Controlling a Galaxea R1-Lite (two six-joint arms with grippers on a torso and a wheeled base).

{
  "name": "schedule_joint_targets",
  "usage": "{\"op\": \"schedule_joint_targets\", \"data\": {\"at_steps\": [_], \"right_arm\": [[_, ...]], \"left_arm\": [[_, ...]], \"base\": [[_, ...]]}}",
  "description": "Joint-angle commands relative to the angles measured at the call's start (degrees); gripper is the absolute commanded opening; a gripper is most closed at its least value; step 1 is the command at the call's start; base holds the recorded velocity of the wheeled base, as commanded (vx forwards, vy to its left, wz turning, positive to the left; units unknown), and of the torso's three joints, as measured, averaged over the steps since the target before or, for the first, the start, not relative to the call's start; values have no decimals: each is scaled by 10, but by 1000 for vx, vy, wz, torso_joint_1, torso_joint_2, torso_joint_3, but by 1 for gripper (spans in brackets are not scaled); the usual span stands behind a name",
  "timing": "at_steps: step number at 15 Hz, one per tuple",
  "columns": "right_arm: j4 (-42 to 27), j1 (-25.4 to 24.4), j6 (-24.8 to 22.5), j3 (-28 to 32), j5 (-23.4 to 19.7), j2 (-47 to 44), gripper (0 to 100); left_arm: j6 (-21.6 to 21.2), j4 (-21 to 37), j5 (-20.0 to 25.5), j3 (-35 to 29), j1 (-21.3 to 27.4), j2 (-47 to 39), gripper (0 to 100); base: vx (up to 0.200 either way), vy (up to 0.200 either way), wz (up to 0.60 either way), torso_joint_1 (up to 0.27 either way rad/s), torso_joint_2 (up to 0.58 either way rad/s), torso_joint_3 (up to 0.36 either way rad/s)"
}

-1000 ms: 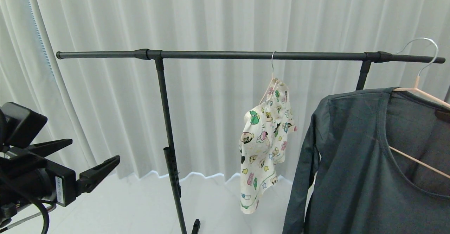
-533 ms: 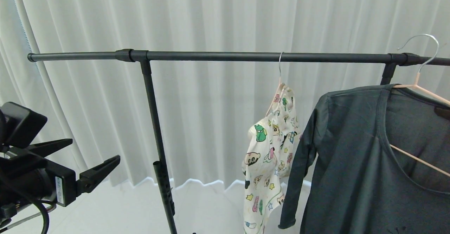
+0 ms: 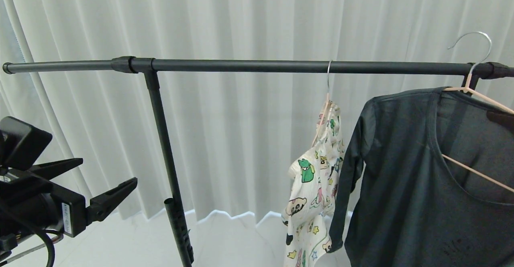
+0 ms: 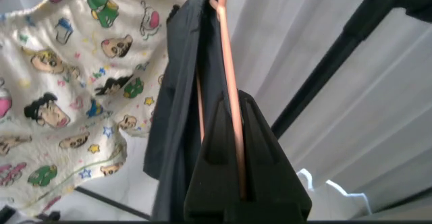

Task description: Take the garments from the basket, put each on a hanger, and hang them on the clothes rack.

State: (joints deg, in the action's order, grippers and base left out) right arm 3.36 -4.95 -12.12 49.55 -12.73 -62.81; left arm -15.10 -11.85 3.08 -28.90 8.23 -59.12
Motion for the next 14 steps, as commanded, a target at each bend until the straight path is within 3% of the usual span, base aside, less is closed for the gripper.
{"op": "schedule_joint_targets", "data": {"at_steps": [1,7,14], "right_arm": [[20,0,1,18,1,-61,0],[49,-1,1,68,3,-166,0],[52,-1,2,77,17,-198,0]], "left_arm": [[0,0,0,1,9,3,100],[-2,0,0,0,19,9,100],[-2,0,0,1,21,13,100]], "base": [[0,0,0,0,0,0],[0,0,0,0,0,0],[0,0,0,0,0,0]]}}
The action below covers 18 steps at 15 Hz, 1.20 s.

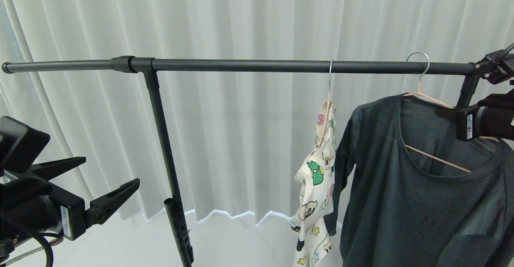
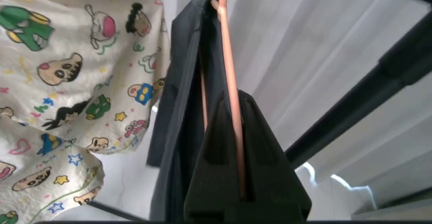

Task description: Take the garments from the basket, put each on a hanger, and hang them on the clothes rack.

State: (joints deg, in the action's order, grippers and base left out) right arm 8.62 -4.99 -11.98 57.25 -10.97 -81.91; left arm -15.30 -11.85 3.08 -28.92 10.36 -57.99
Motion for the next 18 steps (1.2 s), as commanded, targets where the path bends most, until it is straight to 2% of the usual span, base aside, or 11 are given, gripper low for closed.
{"op": "schedule_joint_targets", "data": {"at_steps": [1,5,6,11,15,18], "right_arm": [[0,0,0,1,0,-8,0],[0,-6,0,1,0,-6,0],[0,-6,0,1,0,-4,100],[-2,-7,1,-6,0,32,100],[-6,-6,26,-29,-1,98,100],[-5,3,43,-72,0,168,100]], "left_arm": [[0,0,0,0,0,2,100],[0,0,0,0,0,2,100],[0,0,0,0,0,2,100],[1,0,-2,-4,-2,2,100],[1,0,-3,-4,-7,-2,100],[6,0,-53,-1,-20,0,100]], "base": [[0,0,0,0,0,0],[0,0,0,0,0,0],[0,0,0,0,0,0],[0,0,0,0,0,0],[0,0,0,0,0,0],[0,0,0,0,0,0]]}}
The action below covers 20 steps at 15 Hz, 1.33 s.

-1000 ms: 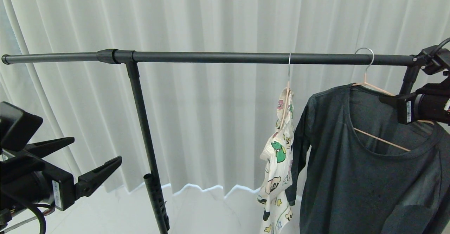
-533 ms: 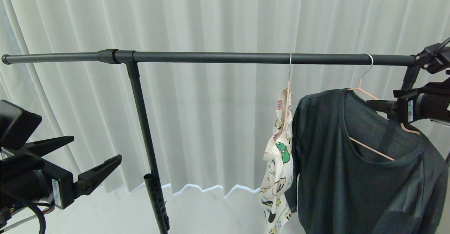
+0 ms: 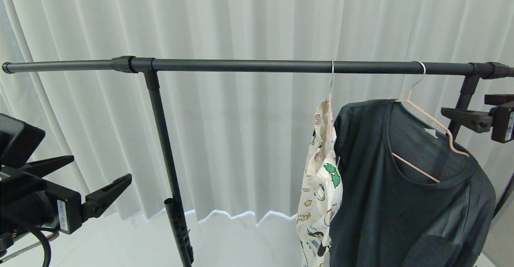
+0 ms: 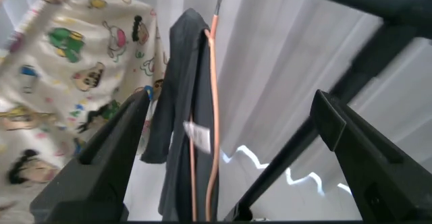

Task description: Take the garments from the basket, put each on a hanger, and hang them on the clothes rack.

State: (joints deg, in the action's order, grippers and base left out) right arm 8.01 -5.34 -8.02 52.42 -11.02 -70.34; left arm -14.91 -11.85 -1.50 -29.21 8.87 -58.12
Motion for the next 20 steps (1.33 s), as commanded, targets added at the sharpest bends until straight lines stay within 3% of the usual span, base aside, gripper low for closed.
{"op": "schedule_joint_targets", "data": {"at_steps": [1,7,12,13,15,17,20], "right_arm": [[3,15,3,-41,2,70,100],[3,67,-11,-194,59,201,100],[0,67,-39,-359,123,352,100],[-3,68,-39,-423,168,414,100],[-31,67,-39,-486,219,511,100],[-92,67,-23,-507,217,630,100],[-106,62,22,-502,224,687,100]], "left_arm": [[3,0,-22,5,-14,4,100],[30,0,-30,81,-125,93,100],[26,1,-36,195,-133,232,100],[26,2,-57,233,-133,289,100],[24,3,-71,289,-132,385,100],[18,89,-71,291,-132,510,100],[15,94,-77,289,-131,529,100]], "base": [[-200,0,0,2,2,2],[-200,0,0,2,0,2],[-200,0,0,2,1,0],[-200,0,0,-2,2,-2],[-200,0,0,0,2,2],[-200,0,0,-2,2,5],[-67,0,0,1,1,1]]}}
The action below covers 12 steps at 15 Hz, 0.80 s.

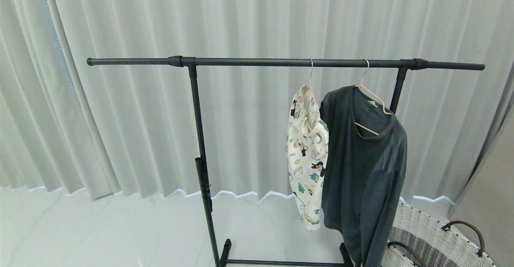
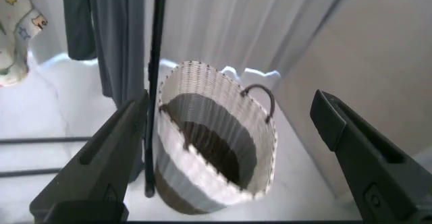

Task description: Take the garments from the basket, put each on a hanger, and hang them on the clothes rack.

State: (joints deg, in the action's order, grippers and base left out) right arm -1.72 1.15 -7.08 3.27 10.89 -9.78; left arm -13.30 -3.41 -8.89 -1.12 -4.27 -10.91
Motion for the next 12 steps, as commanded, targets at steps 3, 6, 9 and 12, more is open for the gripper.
{"op": "schedule_joint_targets", "data": {"at_steps": [3,6,9,12], "right_arm": [[-7,-9,-6,-11,7,97,100],[66,-9,-6,-33,19,98,100],[148,-9,-7,-33,15,98,100],[50,-9,-2,-33,-41,97,100]], "left_arm": [[0,10,-3,8,0,57,100],[35,8,-7,10,0,56,100],[31,-50,69,11,0,57,100],[31,10,192,11,0,56,100]], "base": [[0,0,0,0,0,0],[0,0,0,0,0,0],[0,0,0,0,0,0],[0,0,0,0,0,0]]}}
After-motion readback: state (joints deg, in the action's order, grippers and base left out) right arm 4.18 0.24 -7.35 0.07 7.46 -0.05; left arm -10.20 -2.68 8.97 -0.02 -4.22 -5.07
